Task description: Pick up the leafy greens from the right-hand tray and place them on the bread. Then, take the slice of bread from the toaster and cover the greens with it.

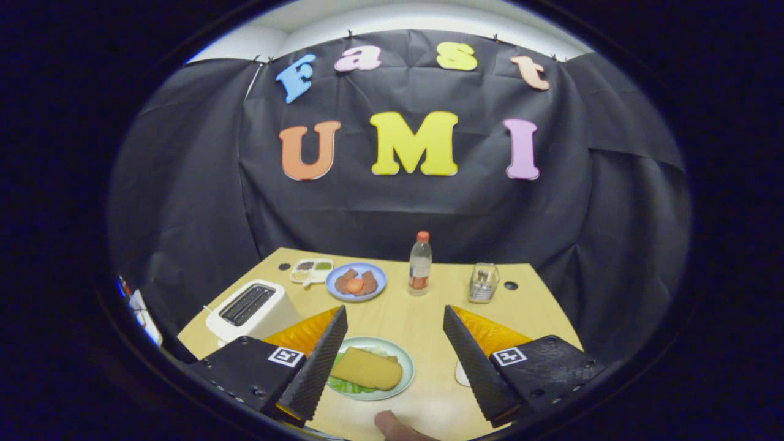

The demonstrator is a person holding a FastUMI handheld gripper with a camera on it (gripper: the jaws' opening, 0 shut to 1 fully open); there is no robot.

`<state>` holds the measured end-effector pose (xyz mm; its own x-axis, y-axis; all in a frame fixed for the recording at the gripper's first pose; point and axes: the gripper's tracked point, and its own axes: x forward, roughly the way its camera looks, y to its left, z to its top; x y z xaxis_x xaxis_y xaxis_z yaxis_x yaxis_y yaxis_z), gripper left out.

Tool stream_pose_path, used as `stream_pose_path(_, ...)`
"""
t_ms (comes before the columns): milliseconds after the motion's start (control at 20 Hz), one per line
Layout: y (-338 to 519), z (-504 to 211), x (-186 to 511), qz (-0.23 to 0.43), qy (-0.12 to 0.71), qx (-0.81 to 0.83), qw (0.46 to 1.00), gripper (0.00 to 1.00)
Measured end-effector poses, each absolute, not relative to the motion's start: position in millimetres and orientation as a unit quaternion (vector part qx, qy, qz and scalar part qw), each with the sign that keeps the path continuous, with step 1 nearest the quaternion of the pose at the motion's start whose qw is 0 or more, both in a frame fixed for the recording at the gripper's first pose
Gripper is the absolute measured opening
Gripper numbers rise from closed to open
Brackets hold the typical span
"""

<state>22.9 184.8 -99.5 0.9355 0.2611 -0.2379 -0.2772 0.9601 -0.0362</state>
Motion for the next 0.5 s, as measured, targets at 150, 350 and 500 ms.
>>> stream_pose_path(150, 152.8, -61.9, 14.0, 0.119, 0.061, -0.039, 0.99, 0.95)
stream_pose_path(350, 108.2, -44.9, -4.1, 0.089, 0.038, -0.027, 0.995, 0.95)
stream_pose_path(500, 82.9, -49.5, -10.9, 0.082, 0.035, -0.028, 0.996, 0.95)
